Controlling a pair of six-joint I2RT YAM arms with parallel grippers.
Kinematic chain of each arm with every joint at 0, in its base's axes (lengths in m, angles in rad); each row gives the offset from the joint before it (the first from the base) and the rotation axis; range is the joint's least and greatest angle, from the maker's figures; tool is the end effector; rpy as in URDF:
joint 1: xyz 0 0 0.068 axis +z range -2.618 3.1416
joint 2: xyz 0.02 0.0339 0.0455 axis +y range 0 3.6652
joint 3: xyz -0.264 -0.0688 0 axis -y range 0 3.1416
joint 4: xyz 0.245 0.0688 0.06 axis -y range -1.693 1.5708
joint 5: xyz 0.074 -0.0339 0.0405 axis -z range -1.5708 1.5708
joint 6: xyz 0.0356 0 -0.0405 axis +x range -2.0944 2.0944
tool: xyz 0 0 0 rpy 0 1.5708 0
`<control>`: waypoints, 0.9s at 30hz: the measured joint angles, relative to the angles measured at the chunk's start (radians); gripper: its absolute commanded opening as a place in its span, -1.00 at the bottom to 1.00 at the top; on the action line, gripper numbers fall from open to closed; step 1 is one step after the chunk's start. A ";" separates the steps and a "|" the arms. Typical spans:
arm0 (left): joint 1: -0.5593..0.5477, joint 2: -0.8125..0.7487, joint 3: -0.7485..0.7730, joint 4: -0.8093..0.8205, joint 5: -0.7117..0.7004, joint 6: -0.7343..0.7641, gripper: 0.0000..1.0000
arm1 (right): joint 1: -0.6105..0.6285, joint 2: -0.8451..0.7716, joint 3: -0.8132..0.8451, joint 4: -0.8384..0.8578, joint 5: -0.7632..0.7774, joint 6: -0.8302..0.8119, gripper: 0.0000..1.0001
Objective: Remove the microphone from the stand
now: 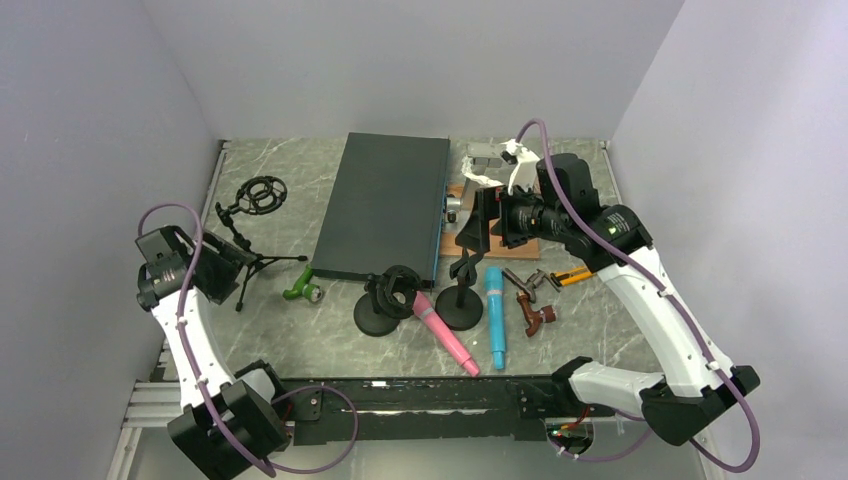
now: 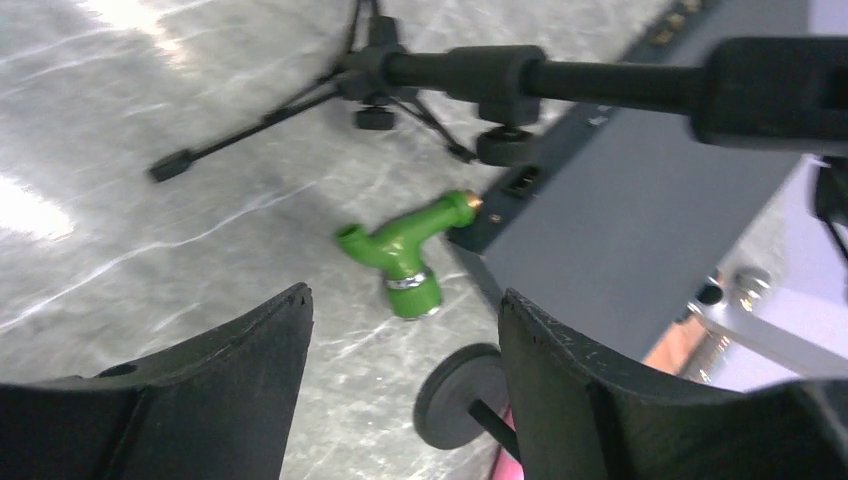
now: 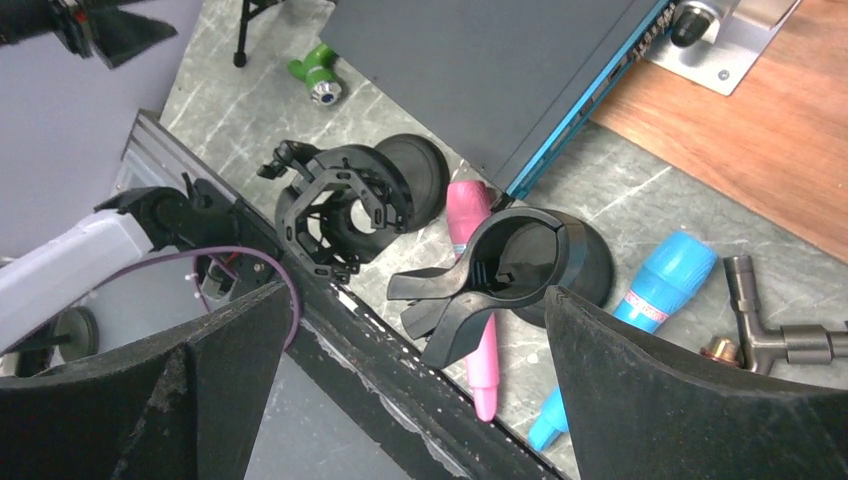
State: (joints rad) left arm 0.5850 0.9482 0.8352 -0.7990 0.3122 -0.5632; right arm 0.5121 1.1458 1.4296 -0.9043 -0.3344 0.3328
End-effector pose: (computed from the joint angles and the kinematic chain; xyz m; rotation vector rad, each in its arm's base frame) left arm 0.1580 0.0915 0.2747 -1.2226 2.1335 -0.3773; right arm 0.1835 0.1166 0.4176 -0.3996 2.2436 0.8284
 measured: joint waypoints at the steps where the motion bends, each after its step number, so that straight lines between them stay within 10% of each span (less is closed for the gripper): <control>1: 0.000 0.001 -0.002 0.020 0.042 0.000 0.42 | 0.000 -0.002 -0.008 0.002 0.000 -0.002 1.00; 9: -0.019 0.019 -0.007 0.119 0.156 -0.015 0.26 | 0.006 -0.021 -0.083 0.008 0.005 -0.022 1.00; 27: -0.153 -0.051 -0.108 0.327 -0.108 -0.246 0.20 | 0.126 -0.091 -0.093 0.006 0.200 -0.103 1.00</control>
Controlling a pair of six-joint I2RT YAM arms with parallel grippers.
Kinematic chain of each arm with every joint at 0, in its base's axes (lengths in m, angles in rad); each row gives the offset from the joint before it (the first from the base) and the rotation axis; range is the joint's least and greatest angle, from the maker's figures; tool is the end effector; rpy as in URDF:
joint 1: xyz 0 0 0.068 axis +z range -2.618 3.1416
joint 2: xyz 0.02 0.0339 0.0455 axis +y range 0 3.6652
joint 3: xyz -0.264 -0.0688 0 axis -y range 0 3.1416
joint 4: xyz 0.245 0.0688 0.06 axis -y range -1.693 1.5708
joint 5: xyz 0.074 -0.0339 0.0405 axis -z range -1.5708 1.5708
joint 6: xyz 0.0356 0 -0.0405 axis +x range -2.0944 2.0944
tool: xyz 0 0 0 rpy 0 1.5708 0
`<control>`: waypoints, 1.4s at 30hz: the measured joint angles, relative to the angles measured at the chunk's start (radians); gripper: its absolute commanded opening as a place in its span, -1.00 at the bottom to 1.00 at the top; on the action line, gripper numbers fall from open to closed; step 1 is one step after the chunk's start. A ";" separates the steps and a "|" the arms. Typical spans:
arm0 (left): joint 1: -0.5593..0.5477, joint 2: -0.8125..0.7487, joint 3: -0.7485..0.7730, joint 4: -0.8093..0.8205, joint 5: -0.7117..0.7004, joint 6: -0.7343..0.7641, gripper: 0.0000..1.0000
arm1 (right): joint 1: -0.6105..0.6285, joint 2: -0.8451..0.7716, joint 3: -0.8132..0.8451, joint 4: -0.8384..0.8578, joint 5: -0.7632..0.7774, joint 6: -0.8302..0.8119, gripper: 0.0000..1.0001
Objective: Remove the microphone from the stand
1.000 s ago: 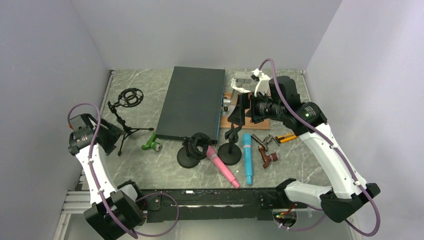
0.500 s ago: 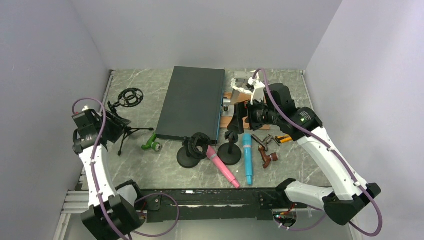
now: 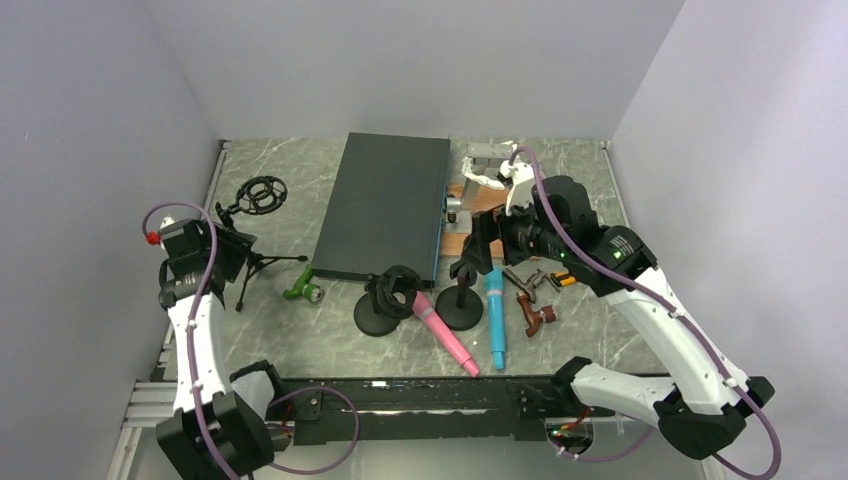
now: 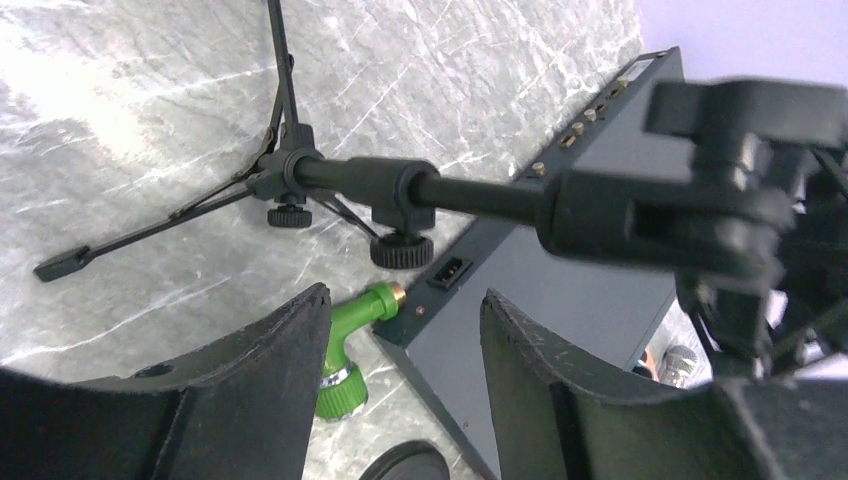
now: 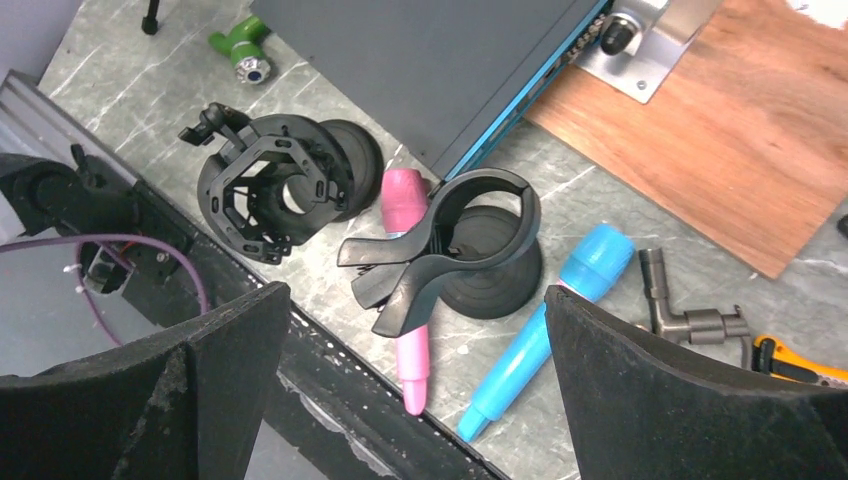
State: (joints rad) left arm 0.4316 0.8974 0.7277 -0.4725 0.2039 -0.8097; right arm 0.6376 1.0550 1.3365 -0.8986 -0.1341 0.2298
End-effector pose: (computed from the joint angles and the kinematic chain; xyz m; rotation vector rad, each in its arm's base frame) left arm 0.1794 0.0747 0.2724 -1.2034 1.8798 -0.4338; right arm 0.1559 0.1215 0.4056 -0.5326 2.1899 0.6262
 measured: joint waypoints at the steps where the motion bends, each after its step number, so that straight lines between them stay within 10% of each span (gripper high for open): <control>1: -0.005 0.020 0.000 0.013 -0.003 -0.008 0.18 | 0.000 -0.008 0.000 0.000 0.009 -0.002 1.00; 17: -0.060 0.114 -0.027 0.136 -0.095 -0.094 -0.30 | 0.000 -0.053 0.031 -0.002 0.090 -0.011 1.00; 23: -0.060 0.115 -0.027 0.142 -0.097 -0.097 -1.00 | 0.000 -0.058 0.033 -0.002 0.099 -0.013 1.00; 28: -0.058 0.082 -0.093 0.238 -0.083 -0.143 -1.00 | 0.000 -0.058 0.033 -0.002 0.100 -0.014 1.00; 42: 0.024 0.125 -0.522 1.119 0.108 -0.608 -1.00 | 0.000 -0.063 0.033 -0.001 0.103 -0.013 1.00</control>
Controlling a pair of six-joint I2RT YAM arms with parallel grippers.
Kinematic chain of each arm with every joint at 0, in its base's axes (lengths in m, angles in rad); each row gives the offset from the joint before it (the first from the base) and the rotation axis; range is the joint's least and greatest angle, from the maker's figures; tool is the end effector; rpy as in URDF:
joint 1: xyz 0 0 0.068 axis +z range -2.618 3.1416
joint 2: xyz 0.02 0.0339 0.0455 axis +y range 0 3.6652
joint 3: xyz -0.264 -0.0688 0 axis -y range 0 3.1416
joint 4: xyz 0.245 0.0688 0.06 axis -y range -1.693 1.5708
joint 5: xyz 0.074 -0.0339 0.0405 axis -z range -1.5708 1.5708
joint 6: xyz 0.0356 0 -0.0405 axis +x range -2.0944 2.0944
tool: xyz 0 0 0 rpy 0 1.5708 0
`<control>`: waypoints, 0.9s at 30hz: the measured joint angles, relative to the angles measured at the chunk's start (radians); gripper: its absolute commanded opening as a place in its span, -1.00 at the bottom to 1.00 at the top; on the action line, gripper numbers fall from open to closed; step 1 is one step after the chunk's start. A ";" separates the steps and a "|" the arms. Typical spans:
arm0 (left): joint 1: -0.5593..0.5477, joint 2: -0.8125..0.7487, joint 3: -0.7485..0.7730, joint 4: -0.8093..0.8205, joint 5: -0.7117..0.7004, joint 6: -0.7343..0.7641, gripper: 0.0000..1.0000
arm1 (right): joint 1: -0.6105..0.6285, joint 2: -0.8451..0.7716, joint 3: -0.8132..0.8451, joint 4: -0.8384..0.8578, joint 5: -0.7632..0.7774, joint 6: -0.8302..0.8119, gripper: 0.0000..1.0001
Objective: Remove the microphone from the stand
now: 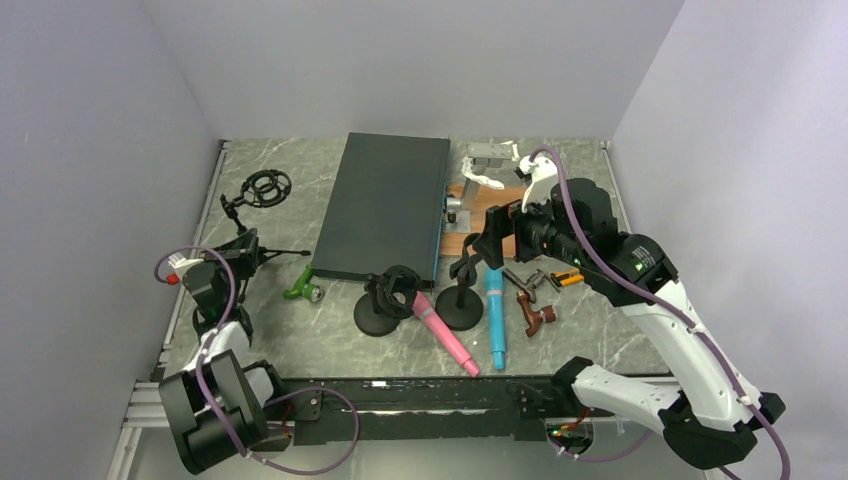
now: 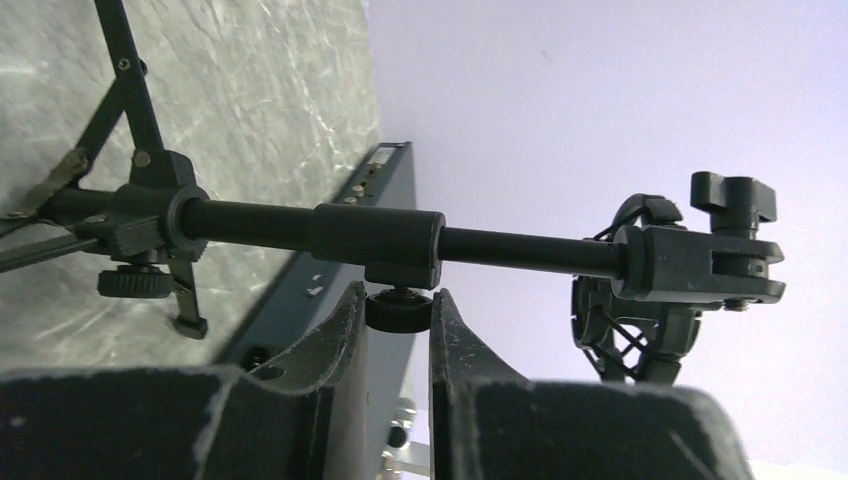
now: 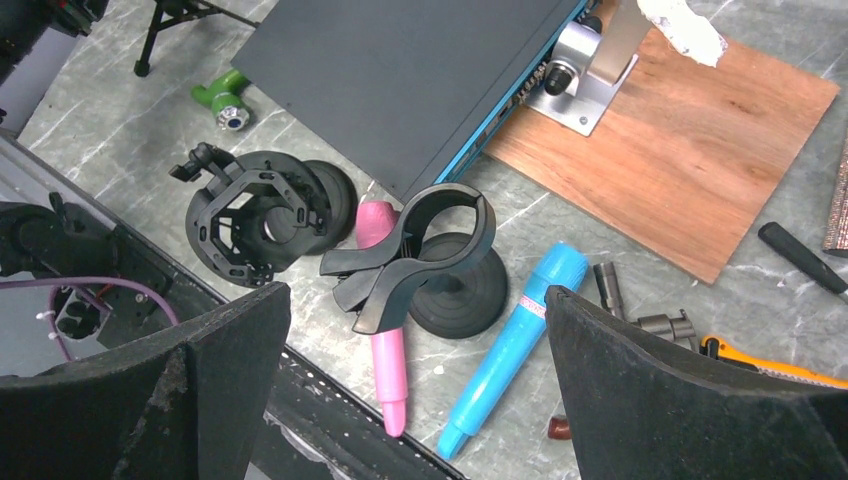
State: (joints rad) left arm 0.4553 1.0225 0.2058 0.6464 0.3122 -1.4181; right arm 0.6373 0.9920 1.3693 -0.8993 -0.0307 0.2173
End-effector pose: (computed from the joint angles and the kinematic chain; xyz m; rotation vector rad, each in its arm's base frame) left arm 0.1846 0.0782 0.1830 -1.3229 1.2724 -0.9638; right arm 0.1410 0.1057 0.4259 -0.4647 2.0890 0.5429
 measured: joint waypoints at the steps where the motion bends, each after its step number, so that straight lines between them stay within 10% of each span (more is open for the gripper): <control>1: 0.004 0.015 -0.013 0.038 0.008 -0.033 -1.00 | 0.000 -0.002 -0.001 0.001 0.001 0.000 1.00; 14: 0.012 0.177 -0.129 0.398 0.037 -0.435 -1.00 | 0.000 -0.026 -0.010 0.003 0.007 0.000 1.00; 18: 0.014 0.194 -0.136 0.436 0.041 -0.447 -0.04 | 0.000 -0.027 -0.015 0.004 0.008 0.000 1.00; 21: 0.023 0.110 -0.087 0.232 0.065 -0.352 0.38 | 0.000 -0.029 -0.015 0.003 0.007 0.000 1.00; 27: 0.034 -0.109 0.159 -0.364 0.052 -0.070 0.43 | 0.000 -0.047 -0.024 0.004 0.032 0.000 1.00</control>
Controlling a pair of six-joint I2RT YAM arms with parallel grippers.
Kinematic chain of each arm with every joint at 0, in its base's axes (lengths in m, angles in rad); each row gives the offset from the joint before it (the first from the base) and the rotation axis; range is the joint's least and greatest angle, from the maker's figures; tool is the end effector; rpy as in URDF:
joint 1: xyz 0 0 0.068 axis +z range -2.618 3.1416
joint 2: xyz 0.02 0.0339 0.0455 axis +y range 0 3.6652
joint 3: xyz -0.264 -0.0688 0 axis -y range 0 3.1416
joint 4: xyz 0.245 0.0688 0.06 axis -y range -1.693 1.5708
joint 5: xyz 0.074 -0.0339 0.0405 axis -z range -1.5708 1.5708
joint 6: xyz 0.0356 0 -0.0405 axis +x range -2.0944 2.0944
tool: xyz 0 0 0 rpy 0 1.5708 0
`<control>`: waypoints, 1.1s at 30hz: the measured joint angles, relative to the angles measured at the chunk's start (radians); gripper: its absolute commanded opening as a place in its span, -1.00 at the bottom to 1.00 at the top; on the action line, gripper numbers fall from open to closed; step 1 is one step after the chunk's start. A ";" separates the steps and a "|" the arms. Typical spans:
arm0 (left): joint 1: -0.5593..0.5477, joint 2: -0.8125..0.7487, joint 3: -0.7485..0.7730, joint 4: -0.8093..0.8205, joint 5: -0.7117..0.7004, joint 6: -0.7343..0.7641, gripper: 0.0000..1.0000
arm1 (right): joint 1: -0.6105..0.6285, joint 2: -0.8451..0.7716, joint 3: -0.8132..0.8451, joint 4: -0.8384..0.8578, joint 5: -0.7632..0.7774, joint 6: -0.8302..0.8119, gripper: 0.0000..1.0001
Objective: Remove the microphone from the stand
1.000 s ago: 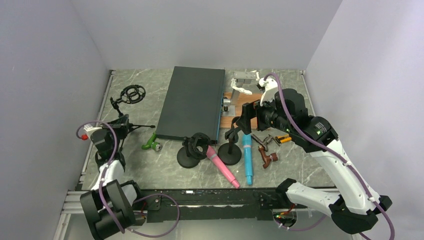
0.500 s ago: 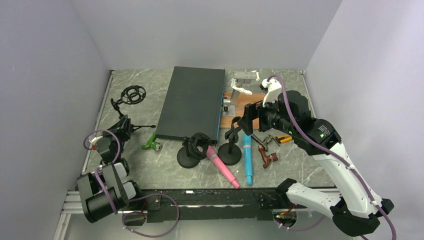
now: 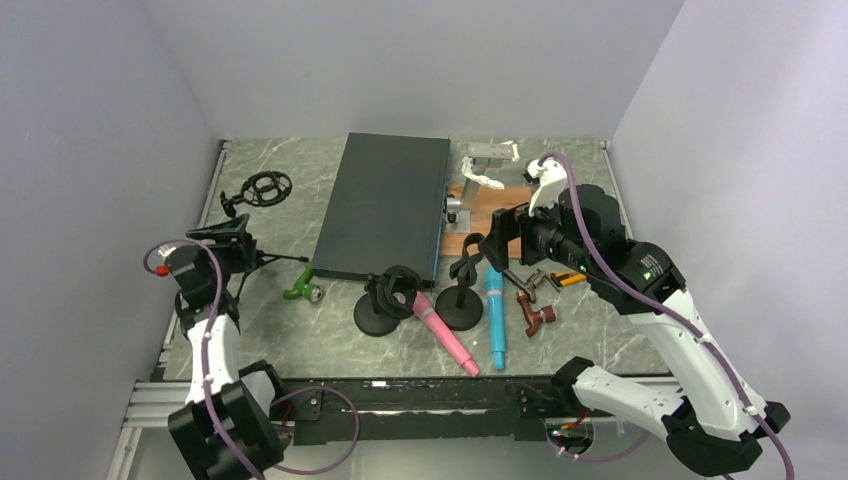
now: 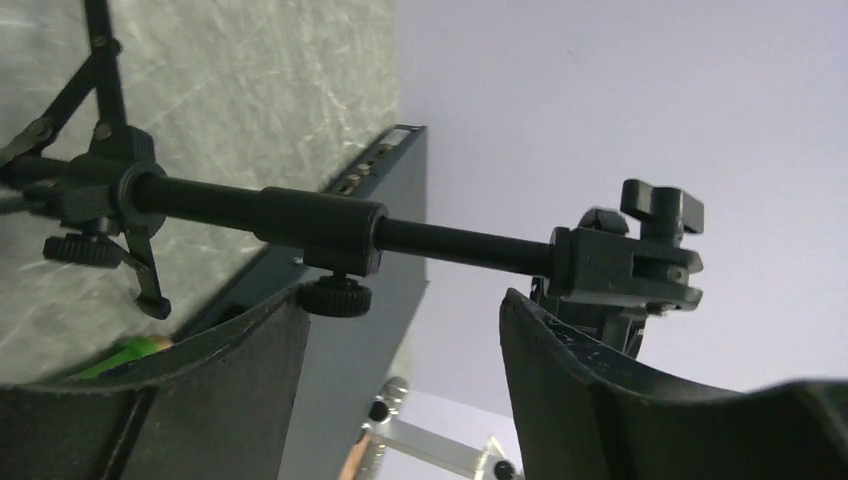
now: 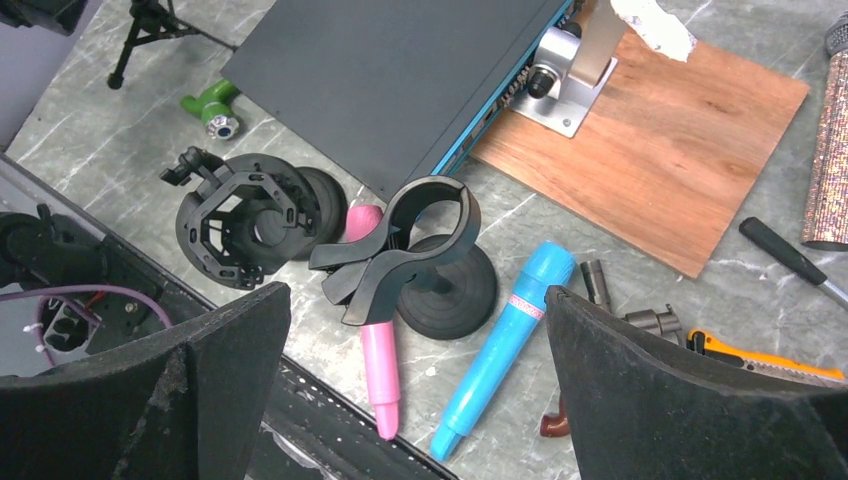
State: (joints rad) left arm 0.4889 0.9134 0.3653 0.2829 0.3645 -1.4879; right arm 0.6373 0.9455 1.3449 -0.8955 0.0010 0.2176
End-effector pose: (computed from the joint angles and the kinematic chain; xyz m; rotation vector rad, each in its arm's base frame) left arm 0.1848 0.0839 0.2179 -1.4599 1.2867 -1.0175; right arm 0.1320 0.0977 0.4259 -0.4387 2.0628 0.5200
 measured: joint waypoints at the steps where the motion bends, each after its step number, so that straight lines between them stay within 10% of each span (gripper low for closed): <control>1: 0.004 -0.016 0.031 -0.073 -0.003 0.043 0.44 | 0.000 -0.001 0.000 0.000 0.001 0.000 1.00; 11: 0.012 -0.059 0.229 -0.605 -0.084 0.381 0.30 | 0.000 -0.003 -0.002 0.001 0.036 -0.003 1.00; 26: 0.000 0.055 0.326 -0.657 -0.121 0.535 0.10 | 0.000 -0.019 -0.016 0.006 0.039 -0.002 1.00; 31: -0.008 0.089 0.325 -0.636 -0.105 0.533 -0.35 | 0.000 -0.026 -0.016 0.006 0.039 -0.001 1.00; 33: -0.011 0.104 0.322 -0.623 -0.097 0.525 -0.95 | 0.000 -0.027 -0.016 0.006 0.039 -0.001 1.00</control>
State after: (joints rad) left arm 0.4782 1.0172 0.6876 -0.3405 0.2676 -0.9627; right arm 0.6373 0.9184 1.3293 -0.8894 0.0399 0.2165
